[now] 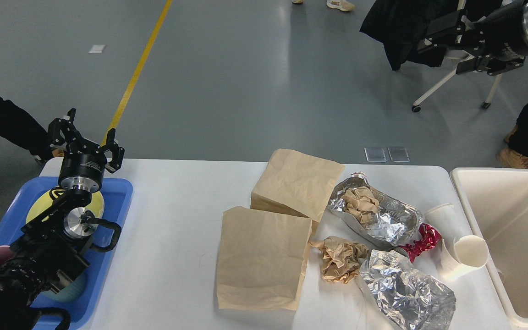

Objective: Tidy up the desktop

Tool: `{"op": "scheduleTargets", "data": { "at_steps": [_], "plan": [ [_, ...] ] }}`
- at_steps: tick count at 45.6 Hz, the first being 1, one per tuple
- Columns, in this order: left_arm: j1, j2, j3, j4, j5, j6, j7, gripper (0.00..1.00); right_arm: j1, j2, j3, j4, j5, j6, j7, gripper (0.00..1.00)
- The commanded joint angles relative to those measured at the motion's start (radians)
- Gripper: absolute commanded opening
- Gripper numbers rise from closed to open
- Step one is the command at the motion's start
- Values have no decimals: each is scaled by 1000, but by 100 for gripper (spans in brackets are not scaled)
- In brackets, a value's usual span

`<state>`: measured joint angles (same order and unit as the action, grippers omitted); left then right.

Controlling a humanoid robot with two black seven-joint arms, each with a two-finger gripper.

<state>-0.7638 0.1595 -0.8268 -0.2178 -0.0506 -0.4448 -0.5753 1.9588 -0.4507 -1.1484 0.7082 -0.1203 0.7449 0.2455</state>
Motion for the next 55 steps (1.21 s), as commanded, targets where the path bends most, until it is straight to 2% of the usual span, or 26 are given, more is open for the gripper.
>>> {"op": "scheduleTargets", "data": {
  "at_steps": [1, 7, 25, 44, 55],
  "plan": [
    [0, 0, 0, 0, 0, 0, 0, 96, 52, 115, -115, 51, -59, 37, 0, 100],
    [0, 0, 0, 0, 0, 0, 0, 96, 103, 213, -182, 168, -114, 88, 0, 100],
    [0, 0, 0, 0, 0, 0, 0, 96, 198, 369, -195, 387, -131, 140, -3, 100],
    [0, 0, 0, 0, 0, 0, 0, 96, 150, 376, -162, 378, -130, 126, 0, 100],
    [0, 0, 0, 0, 0, 0, 0, 96, 137, 339, -155, 378, -128, 126, 0, 100]
  ]
}}
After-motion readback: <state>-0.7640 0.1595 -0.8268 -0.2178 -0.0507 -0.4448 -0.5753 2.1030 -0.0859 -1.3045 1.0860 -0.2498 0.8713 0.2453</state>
